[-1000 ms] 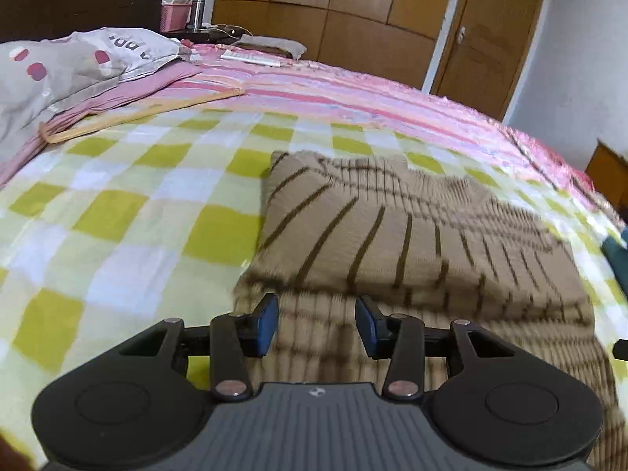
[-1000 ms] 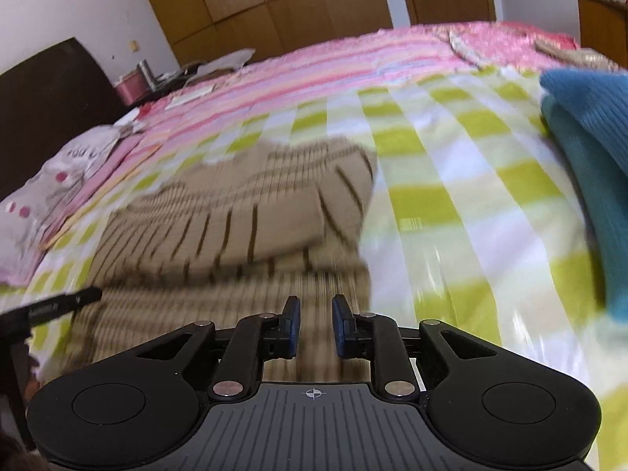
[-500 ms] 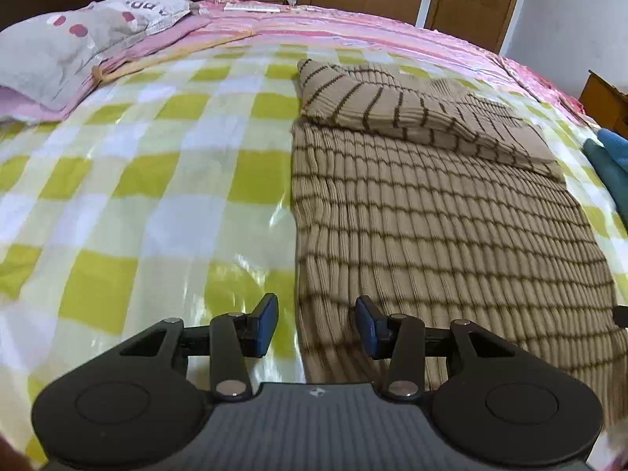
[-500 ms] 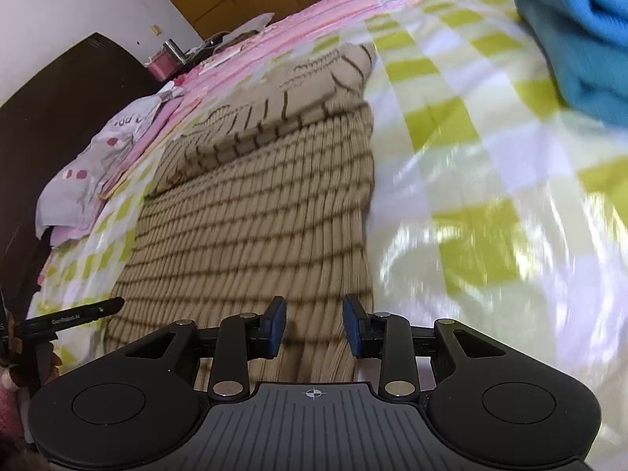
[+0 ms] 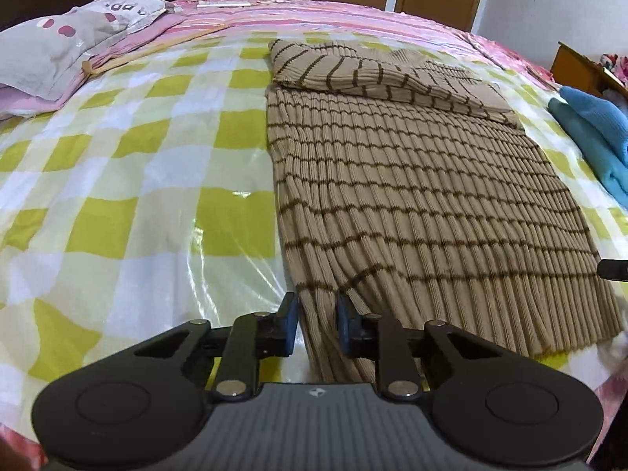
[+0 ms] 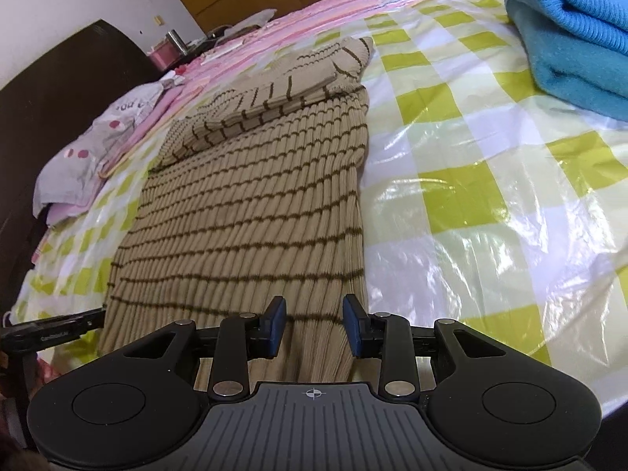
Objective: Fold small clothes
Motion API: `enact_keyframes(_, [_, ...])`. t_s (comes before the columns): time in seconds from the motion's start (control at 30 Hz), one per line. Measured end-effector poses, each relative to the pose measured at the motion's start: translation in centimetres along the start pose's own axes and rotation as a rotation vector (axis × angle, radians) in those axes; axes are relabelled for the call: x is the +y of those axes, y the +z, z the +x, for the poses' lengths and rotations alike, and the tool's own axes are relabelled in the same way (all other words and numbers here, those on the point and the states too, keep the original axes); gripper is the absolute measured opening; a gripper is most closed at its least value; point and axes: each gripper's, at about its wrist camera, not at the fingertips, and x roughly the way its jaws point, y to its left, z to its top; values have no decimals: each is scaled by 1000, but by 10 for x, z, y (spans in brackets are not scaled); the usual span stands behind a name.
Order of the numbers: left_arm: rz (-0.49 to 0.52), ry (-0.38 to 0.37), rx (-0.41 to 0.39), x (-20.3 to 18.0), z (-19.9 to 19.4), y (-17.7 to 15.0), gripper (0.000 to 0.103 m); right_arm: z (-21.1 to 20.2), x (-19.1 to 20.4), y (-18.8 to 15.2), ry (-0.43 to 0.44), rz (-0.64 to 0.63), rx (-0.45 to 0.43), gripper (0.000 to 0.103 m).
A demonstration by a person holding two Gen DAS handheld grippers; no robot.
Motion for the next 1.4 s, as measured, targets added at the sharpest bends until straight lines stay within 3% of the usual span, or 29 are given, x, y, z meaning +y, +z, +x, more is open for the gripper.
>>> enact_keyframes(0.27, [24,-1,12,1,2,-1,30,-4,11,-2,-65,-53,18,32])
enact_keyframes(0.4, [13,-8,14,8,-3,-2,20,-8,8,-4,-102,-46,13,32])
enact_keyframes(0.67, [-102,-83,-9,22,-3,-7,18,-3,5,-12,-84,-20,48,34])
enact_keyframes(0.97, [-88,-87,7,14,1,-5,25,4,-2,-10,34,29,64,34])
enact_keyframes(1.03, [-74,-77,9,12,0,-4,17,2,-5,-11,47,42,63,30])
enact_keyframes(1.1, [-84,-86,10,12,-1,-3,16,1,-6,-12,53,49,58,15])
enact_keyframes(1.17, [-111,-116,-1,14,-5,-3,16,1,-8,-14,78,78,56,9])
enact_keyframes(1.4, [-294,-292,-89,32,-22,10,15,-24,-11,-8,190,195,-44,7])
